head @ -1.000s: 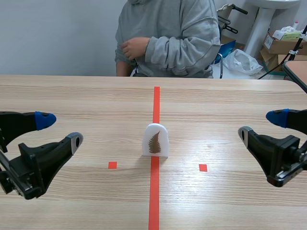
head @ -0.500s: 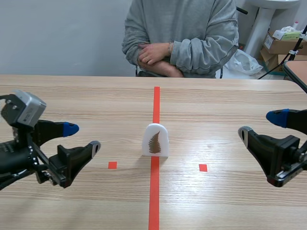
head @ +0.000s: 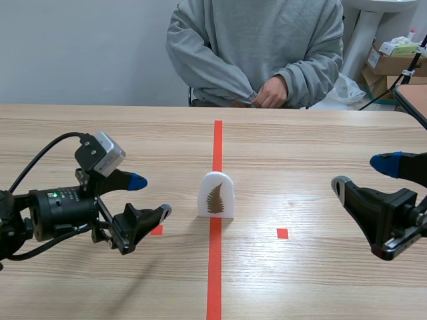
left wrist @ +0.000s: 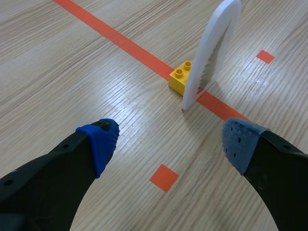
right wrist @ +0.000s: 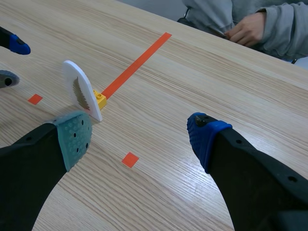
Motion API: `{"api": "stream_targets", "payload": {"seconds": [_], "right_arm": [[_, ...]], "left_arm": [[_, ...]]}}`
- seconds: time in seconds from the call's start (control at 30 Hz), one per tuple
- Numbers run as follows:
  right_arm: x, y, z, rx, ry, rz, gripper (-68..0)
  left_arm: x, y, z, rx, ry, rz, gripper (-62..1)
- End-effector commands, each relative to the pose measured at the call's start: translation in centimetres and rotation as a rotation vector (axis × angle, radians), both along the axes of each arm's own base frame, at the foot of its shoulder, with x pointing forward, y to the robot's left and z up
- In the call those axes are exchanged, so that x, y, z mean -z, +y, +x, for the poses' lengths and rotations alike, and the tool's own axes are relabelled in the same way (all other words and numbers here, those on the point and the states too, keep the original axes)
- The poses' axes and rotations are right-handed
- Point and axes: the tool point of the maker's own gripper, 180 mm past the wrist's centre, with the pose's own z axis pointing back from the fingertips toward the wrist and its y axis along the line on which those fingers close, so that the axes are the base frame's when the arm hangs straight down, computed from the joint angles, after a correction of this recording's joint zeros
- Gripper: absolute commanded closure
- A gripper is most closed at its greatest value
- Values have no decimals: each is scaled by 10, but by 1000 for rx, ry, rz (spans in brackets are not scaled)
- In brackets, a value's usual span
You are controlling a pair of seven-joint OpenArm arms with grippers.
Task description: Do the leaf sorting experiment
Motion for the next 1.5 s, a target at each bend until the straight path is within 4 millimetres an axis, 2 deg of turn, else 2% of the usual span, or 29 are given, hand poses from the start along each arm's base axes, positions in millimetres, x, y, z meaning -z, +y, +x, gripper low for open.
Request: {"api": "stream_targets", "payload": {"seconds": [0.0,0.43,0.77,0.9,1.17,1.23,1.47], "right_arm": [[-11,0,5,1,-37,13,-411],[-10,0,5,1,-37,13,-411],[-11,0,5,1,-37,13,-411],[-11,0,5,1,-37,13,-411],[-11,0,5,1,-37,13,-411],[-11,0,5,1,-37,13,-411],[-11,0,5,1,-37,13,-411]], "left_arm": [[-11,-12,8,11,-28,-37,-465],[15,-67,17,141,-1,6,-465],[17,-101,32,142,-21,-10,-465],[18,-109,30,150,-20,-18,-465],[24,-107,29,144,-7,-12,-464],[24,-107,29,144,-7,-11,-435],[23,-107,29,144,-9,-15,-223]]}}
